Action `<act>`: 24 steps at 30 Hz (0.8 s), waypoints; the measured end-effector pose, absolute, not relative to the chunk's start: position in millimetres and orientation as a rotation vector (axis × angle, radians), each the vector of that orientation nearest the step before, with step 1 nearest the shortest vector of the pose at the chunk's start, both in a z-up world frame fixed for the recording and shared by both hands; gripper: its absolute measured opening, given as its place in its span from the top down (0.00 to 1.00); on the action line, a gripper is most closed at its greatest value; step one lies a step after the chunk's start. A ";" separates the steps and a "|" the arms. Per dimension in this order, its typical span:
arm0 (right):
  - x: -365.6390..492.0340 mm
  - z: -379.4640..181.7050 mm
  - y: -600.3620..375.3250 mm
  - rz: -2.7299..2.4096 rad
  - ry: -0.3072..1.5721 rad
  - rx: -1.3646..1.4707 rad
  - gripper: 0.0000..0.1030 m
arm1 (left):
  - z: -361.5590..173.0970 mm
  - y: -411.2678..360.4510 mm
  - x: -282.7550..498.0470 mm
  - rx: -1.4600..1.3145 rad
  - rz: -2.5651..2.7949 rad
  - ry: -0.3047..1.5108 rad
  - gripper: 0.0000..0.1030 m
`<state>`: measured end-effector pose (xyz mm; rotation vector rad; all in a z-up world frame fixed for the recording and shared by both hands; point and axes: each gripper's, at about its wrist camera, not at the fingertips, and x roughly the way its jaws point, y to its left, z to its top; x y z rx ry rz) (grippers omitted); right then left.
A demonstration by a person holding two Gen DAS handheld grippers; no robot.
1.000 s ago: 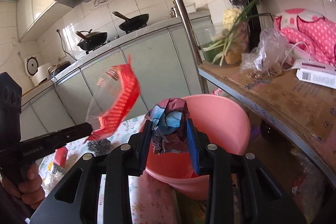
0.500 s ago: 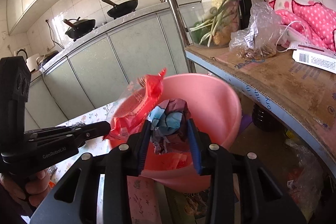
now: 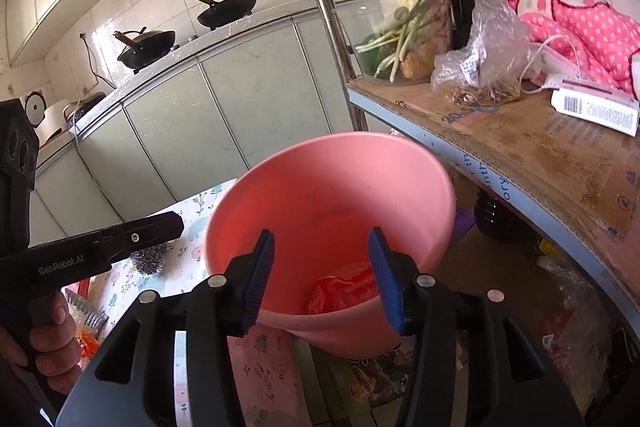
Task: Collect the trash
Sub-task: 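Open both grippers to drop the bag and wrapper into the bucket, then move the left gripper back to the table and grasp the clear plastic bag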
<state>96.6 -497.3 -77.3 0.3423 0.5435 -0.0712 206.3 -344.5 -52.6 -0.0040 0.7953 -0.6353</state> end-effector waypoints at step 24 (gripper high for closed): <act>49.2 -5.1 -386.3 0.127 0.435 0.196 0.43 | 18.8 -201.7 123.9 -0.108 -0.570 0.628 0.66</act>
